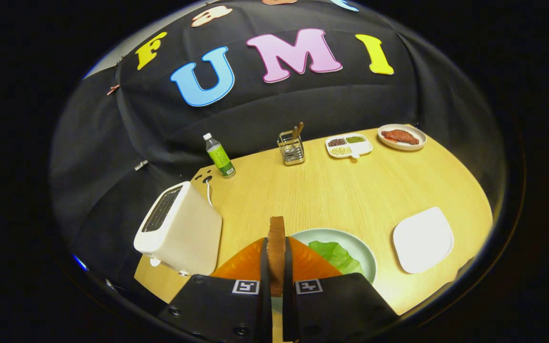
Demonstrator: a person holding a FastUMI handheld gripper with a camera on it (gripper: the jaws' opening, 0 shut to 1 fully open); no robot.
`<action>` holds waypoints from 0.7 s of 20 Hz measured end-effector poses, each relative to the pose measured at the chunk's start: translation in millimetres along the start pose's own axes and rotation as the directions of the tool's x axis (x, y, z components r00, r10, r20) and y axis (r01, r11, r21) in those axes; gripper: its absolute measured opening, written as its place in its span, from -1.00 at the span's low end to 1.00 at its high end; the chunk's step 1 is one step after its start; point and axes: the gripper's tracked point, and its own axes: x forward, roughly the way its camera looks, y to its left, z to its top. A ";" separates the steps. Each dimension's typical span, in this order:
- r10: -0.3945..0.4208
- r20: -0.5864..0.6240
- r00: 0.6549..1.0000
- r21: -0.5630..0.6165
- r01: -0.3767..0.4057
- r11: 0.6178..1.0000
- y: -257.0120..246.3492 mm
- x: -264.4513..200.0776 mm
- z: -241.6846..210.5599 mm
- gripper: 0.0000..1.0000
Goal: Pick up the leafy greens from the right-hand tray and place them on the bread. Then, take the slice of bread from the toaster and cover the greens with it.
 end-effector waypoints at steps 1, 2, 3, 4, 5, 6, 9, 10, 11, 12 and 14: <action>-0.006 -0.008 1.000 0.027 0.006 1.000 -6.8 5.9 -3.9 -0.74; -0.012 -0.013 1.000 0.033 0.012 0.999 -12.0 11.0 -7.5 -0.74; -0.024 -0.018 1.000 0.025 0.024 0.999 -20.7 14.4 -11.6 -0.74; -0.035 -0.019 0.999 0.016 0.035 0.999 -29.5 16.9 -13.9 -0.74; -0.055 -0.012 0.998 0.013 0.055 0.998 -39.0 20.9 -12.6 -0.74; -0.079 -0.024 0.997 0.008 0.080 0.997 -50.2 25.2 -16.1 -0.74; -0.128 -0.064 0.990 -0.022 0.127 0.992 -75.2 31.1 -30.8 -0.74; -0.133 -0.071 0.989 -0.031 0.131 0.991 -79.3 33.0 -33.5 -0.74; -0.136 -0.074 0.988 -0.040 0.133 0.990 -82.0 35.7 -34.6 -0.74; -0.138 -0.078 0.987 -0.053 0.134 0.990 -83.9 37.6 -36.0 -0.74; -0.143 -0.090 0.986 -0.092 0.134 0.987 -88.2 42.4 -39.7 -0.74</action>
